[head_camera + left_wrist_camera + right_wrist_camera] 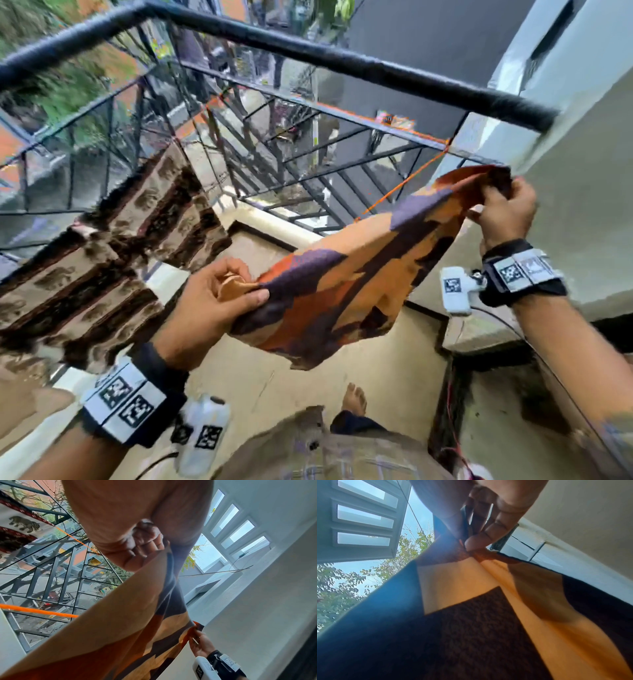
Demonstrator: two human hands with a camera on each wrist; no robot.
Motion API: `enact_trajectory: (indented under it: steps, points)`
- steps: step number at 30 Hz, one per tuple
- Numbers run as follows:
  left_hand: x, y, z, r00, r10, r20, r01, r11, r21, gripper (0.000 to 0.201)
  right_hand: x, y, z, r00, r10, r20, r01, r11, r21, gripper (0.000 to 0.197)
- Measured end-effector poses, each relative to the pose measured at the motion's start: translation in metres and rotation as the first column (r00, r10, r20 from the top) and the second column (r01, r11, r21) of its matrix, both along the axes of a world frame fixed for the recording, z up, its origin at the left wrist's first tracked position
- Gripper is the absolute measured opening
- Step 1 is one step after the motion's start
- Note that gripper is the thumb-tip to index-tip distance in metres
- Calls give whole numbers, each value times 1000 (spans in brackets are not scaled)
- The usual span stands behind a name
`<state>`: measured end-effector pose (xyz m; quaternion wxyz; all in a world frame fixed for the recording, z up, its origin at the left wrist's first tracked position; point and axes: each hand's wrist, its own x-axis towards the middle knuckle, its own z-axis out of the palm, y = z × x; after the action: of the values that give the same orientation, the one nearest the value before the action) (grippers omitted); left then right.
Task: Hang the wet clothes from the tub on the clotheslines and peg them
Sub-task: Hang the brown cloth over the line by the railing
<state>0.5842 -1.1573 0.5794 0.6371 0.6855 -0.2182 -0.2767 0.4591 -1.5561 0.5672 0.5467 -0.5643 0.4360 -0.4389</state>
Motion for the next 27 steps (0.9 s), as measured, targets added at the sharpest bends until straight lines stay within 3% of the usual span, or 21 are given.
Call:
enact_trajectory:
  steps: [4, 8, 12, 15, 17, 19, 21, 23, 25, 27]
  points:
    - [9, -63, 7, 999, 30, 25, -30, 999, 26, 26, 27, -71, 28, 998, 9, 67, -10, 1000, 6, 16]
    - [68, -118, 20, 975, 211, 72, -210, 978, -22, 22, 95, -159, 42, 989, 94, 116, -73, 982, -176, 10]
    - [154, -152, 16, 908, 393, 145, -398, 917, 5, 41, 175, -177, 61, 965, 253, -68, -262, 923, -283, 3]
    - [178, -176, -15, 858, 407, 315, -467, 873, 144, 44, 221, -176, 34, 879, 399, -259, -468, 825, -317, 17]
    - [175, -188, -39, 890, 298, 345, -402, 871, 284, 58, 232, -169, 4, 749, 486, -451, -636, 718, -282, 32]
    - [166, -195, -64, 957, 130, 260, -239, 860, 450, 68, 230, -164, -23, 569, 472, -674, -771, 591, -237, 39]
    - [147, -201, -82, 983, -106, 151, -2, 813, 583, 58, 219, -166, -49, 429, 437, -790, -856, 475, -202, 36]
    - [124, -208, -91, 960, -278, 41, 188, 744, 641, 35, 207, -170, -66, 332, 429, -840, -892, 431, -133, 26]
    - [111, -211, -96, 915, -404, -13, 310, 681, 664, 28, 188, -176, -75, 352, 422, -835, -879, 456, -140, 19]
    - [104, -213, -100, 867, -499, -11, 356, 604, 713, 36, 164, -185, -82, 486, 389, -783, -804, 550, -226, 15]
